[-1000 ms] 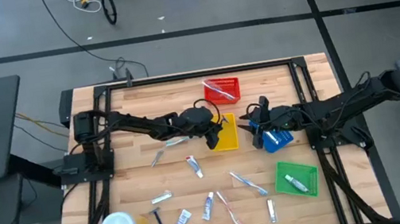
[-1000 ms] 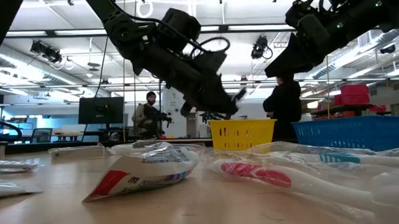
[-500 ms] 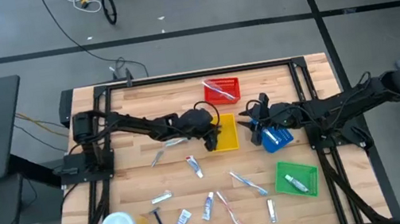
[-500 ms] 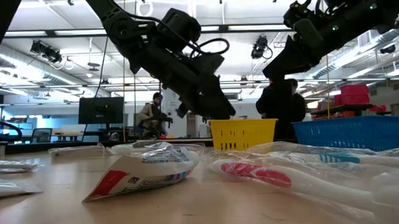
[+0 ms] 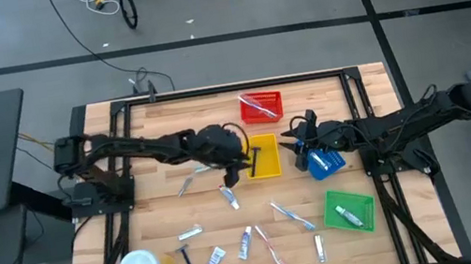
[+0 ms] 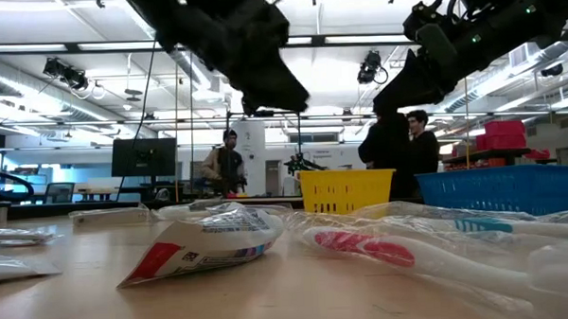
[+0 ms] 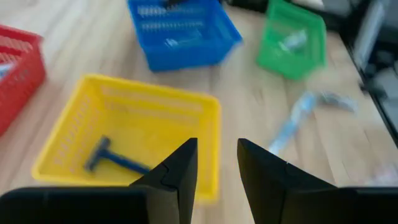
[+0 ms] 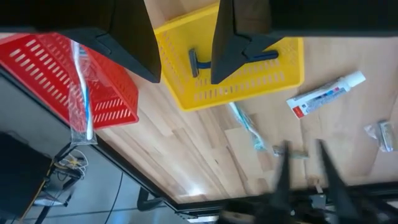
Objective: Pick & Place Travel size toiletries
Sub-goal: Put the nail cutter into the blue bin
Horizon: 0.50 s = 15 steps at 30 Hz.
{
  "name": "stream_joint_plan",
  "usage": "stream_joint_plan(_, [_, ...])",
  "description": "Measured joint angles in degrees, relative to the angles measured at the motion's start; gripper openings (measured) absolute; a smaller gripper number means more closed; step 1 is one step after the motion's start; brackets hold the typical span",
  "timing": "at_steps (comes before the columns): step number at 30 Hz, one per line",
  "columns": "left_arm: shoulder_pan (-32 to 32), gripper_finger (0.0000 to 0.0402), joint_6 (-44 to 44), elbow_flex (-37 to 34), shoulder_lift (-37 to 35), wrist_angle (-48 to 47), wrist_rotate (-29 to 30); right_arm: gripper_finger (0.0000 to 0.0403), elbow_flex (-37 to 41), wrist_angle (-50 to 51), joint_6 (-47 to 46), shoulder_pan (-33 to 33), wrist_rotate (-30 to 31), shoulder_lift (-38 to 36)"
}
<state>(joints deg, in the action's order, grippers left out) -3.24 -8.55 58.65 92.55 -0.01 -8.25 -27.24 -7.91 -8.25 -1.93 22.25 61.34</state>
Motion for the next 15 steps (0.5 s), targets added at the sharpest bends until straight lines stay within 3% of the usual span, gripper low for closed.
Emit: stream_joint_plan(15, [15.39,0.014,14.18,-0.03,-1.77,-19.97,-0.05,0.0147,0.0,0.33,-6.44,-0.02,-1.95,0.04])
